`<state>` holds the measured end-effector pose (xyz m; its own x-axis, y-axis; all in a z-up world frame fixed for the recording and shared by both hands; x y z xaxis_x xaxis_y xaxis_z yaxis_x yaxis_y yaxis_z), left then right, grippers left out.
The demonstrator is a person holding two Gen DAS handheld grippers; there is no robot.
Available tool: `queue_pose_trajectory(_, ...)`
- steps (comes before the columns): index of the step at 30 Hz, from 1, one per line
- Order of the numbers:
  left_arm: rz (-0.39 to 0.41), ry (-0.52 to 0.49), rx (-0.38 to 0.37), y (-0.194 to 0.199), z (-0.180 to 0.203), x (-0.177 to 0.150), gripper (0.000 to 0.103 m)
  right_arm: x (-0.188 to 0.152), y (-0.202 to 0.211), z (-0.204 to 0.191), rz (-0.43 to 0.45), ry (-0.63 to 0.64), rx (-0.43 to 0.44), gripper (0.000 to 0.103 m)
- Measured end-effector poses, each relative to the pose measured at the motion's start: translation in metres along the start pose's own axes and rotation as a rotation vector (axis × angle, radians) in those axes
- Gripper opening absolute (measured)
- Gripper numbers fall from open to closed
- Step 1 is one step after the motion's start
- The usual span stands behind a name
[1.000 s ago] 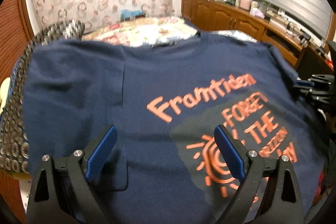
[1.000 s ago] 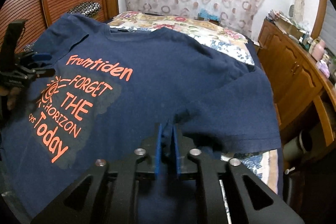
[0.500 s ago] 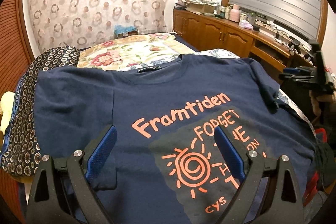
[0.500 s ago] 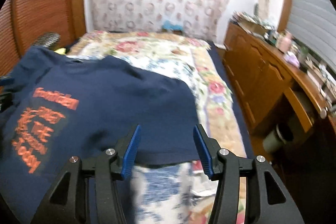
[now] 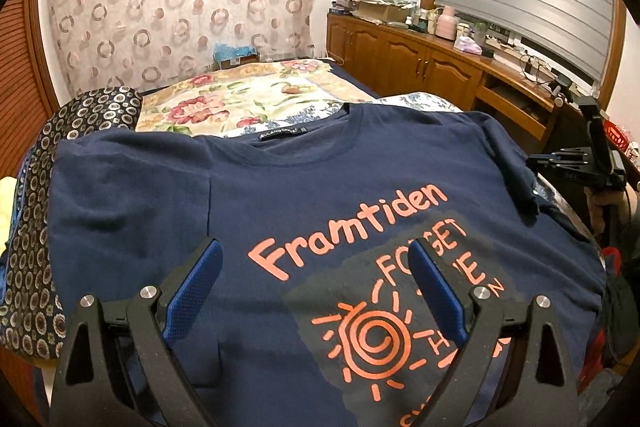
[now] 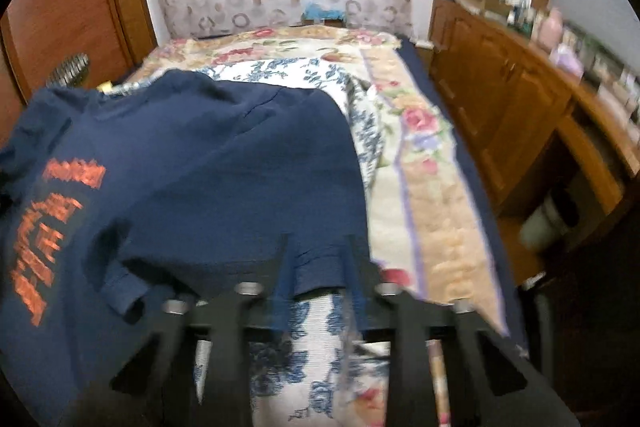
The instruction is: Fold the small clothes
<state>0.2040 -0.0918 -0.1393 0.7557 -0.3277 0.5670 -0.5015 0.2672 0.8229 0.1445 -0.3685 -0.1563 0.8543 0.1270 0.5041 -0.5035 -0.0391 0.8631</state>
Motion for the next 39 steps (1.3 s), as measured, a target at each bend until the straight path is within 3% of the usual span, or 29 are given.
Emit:
queue_pose_trajectory(8,0.013,0.012,0.021,0.005,-0.018,0.005,0.095,0.024,0.026,-0.021,0.077,0.096,0.044,0.004)
queue_pose_trajectory(15,0.038,0.050,0.036,0.017,-0.040,0.006,0.095,0.069,0.044,-0.102,0.151,0.256,0.145,0.004)
queue_pose_trajectory(21,0.053,0.076,0.049,0.025,-0.054,0.004,0.095,0.103,0.029,-0.157,0.149,0.342,0.211,0.004)
queue_pose_trajectory(26,0.056,0.097,0.059,0.026,-0.068,0.001,0.095,0.117,0.009,-0.154,0.145,0.332,0.187,0.049)
queue_pose_trajectory(33,0.051,0.142,0.064,0.025,-0.102,0.006,0.095,0.116,-0.017,-0.112,0.089,0.232,0.090,0.051)
queue_pose_trajectory(36,0.049,0.152,0.080,0.026,-0.120,0.010,0.090,0.110,-0.032,-0.098,0.052,0.205,0.064,0.052)
queue_pose_trajectory(39,0.042,0.168,0.102,0.028,-0.141,0.014,0.084,0.108,-0.048,-0.086,0.018,0.182,0.053,0.061)
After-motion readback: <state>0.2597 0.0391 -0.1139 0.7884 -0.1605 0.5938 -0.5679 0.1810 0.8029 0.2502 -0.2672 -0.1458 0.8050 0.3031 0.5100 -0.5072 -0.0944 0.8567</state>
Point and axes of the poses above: each gripper's, at about its wrist camera, not at the fingertips, and y roughly against the way its jaws point, z to its right, x to its top, the point moved 9 cm from there along -y, roughly the way its jaws point, and after that the axes turned 14 degrees about -z, right-handed, at the moved point
